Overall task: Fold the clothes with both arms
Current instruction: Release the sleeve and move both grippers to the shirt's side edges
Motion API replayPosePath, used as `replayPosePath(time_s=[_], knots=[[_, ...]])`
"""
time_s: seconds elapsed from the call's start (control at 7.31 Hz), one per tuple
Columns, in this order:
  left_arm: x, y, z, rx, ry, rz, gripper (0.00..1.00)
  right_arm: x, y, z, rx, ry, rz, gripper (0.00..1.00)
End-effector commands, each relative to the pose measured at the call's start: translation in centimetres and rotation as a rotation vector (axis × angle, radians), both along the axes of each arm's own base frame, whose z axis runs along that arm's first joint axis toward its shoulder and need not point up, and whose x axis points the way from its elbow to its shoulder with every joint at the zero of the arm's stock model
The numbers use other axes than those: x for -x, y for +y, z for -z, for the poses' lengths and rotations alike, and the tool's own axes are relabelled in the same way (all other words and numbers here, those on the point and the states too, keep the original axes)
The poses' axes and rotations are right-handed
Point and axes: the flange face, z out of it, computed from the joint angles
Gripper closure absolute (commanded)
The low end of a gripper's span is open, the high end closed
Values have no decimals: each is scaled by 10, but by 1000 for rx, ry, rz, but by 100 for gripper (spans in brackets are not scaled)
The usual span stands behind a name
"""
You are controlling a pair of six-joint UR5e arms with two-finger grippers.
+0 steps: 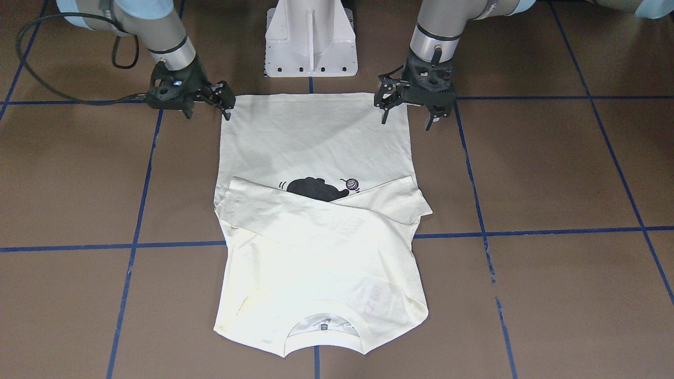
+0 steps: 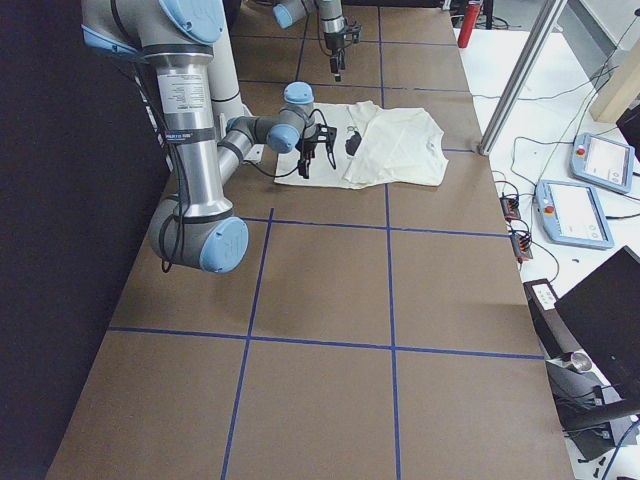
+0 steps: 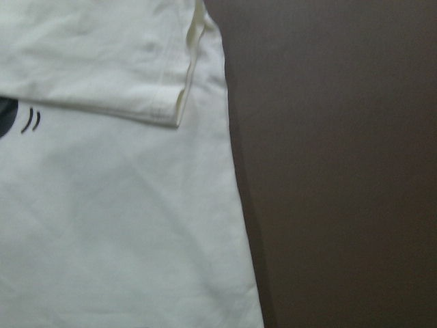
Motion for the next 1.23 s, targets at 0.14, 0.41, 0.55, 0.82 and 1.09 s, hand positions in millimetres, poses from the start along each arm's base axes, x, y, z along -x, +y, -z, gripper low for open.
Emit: replayPosePath(time_s=[0.14, 0.41, 0.55, 0.82, 1.09], knots=[[3, 2, -6, -1, -9, -3, 0, 38, 61, -20, 7, 37, 11, 0], [3, 2, -4, -1, -7, -4, 0, 46, 69, -32, 16, 62, 31, 0], [-1, 3, -7, 4, -12, -7, 0, 52, 70, -41, 21, 81, 39, 0], [-4, 1, -7, 3, -14, -7, 0, 51, 70, -41, 25, 80, 42, 0], [-4, 1, -6, 2, -13, -7, 0, 52, 72, -42, 37, 79, 55, 7]])
